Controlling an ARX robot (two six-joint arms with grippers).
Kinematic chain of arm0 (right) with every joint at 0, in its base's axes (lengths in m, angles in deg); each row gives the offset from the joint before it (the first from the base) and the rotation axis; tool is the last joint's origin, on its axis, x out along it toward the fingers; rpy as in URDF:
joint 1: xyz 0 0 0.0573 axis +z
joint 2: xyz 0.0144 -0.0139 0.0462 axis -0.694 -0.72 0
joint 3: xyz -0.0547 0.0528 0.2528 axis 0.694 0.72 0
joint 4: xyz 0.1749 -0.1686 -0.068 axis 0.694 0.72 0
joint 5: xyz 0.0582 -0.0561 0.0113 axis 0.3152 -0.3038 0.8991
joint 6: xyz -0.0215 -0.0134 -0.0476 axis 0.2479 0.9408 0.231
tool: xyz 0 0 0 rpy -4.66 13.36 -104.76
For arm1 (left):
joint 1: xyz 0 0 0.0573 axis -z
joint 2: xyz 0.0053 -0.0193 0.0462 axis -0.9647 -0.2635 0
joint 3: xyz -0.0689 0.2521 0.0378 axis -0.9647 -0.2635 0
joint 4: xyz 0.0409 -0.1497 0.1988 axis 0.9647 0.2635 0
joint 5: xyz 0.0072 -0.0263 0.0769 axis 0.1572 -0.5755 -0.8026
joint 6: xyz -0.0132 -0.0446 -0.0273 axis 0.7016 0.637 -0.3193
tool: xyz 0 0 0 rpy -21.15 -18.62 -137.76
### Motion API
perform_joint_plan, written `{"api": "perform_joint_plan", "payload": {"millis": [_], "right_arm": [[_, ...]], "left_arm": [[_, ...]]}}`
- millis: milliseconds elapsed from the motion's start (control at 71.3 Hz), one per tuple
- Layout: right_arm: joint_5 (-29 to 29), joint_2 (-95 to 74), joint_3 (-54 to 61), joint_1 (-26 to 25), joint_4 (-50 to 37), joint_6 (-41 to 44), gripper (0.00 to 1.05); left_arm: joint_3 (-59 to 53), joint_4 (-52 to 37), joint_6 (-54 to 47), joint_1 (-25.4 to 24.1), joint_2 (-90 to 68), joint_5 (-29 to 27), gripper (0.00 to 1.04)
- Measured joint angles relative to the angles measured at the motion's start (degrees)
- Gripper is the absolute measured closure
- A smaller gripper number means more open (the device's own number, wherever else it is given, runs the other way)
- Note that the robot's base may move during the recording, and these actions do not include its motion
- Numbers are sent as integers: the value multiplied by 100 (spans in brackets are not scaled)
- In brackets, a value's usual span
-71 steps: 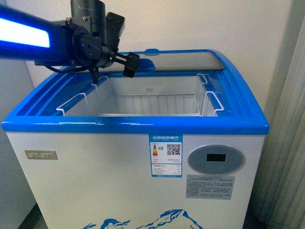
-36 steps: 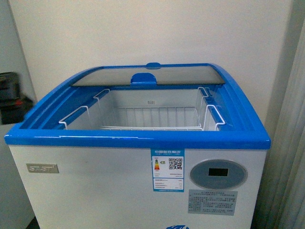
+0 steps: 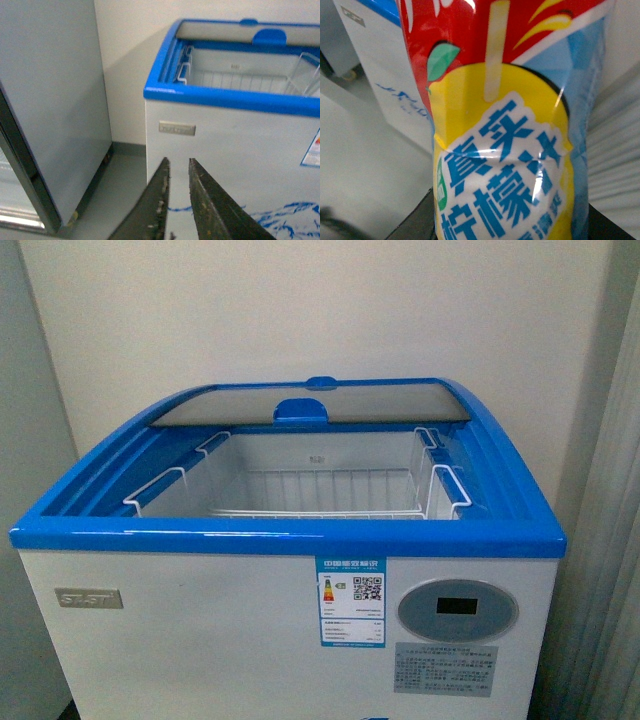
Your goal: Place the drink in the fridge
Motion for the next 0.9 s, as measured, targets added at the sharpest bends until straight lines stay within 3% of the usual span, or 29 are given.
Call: {"api": "perform_joint_plan", "payload": {"millis": [70, 252, 379, 533, 897], "right_arm": [[-107, -564, -223, 240, -439, 835, 65], [-667, -2597, -1246, 695, -1078, 3062, 65], [-1292, -4094, -2096, 964, -1421, 4063, 65], [-1803, -5431, -3069, 1261, -1790, 4496, 65], [-2127, -7316, -4363, 1530, -2050, 4485, 65]], "left_arm": [[0, 118, 0, 2, 170, 9, 102], [0, 387, -11, 2, 437, 9, 102], [0, 542, -11, 2, 579, 7, 102], [4, 1499, -17, 4, 1379, 15, 102], [4, 1600, -17, 4, 1611, 9, 102]]}}
